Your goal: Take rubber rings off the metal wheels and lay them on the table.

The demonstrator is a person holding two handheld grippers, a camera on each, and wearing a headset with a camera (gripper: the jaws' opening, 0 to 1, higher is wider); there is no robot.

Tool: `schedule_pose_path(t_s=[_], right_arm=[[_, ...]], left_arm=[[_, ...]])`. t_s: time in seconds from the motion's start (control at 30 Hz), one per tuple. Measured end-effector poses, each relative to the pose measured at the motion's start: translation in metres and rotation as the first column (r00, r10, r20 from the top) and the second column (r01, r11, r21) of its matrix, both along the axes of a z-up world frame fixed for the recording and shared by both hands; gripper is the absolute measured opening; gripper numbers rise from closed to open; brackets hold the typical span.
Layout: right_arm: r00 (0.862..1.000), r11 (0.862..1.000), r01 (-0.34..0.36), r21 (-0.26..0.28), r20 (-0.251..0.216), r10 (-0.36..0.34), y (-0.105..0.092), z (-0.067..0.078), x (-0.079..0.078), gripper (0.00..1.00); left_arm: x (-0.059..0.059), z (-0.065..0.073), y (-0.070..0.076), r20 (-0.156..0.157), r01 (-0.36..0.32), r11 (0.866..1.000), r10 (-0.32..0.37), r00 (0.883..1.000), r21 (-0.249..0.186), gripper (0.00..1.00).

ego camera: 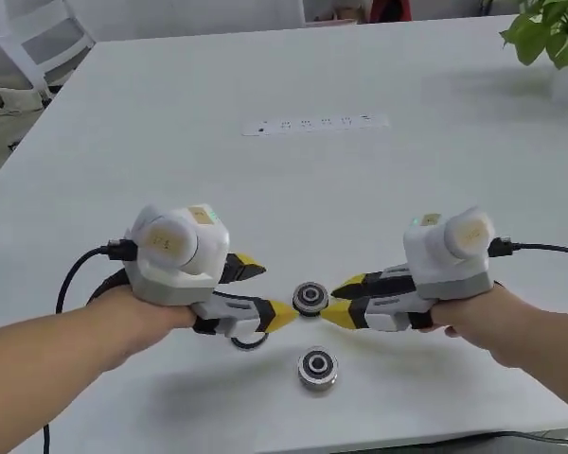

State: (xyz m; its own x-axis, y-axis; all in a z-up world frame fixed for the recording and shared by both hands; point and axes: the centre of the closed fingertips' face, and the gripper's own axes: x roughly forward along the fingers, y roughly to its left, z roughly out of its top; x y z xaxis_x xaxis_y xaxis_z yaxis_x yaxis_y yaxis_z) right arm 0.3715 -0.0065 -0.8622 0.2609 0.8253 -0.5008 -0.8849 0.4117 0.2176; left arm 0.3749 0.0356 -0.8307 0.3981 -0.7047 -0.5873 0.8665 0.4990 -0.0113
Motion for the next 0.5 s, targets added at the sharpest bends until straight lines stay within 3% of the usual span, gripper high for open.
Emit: schedule_pose_path(t_s=[0.5], right_arm=[[1.000, 1.000, -0.013, -0.006, 0.028, 0.014, 0.001, -0.003, -0.001, 0.14]], left_arm=[[-0.002, -0.008, -0.021, -0.022, 0.032, 0.999, -0.032, 0.999, -0.010, 0.35]])
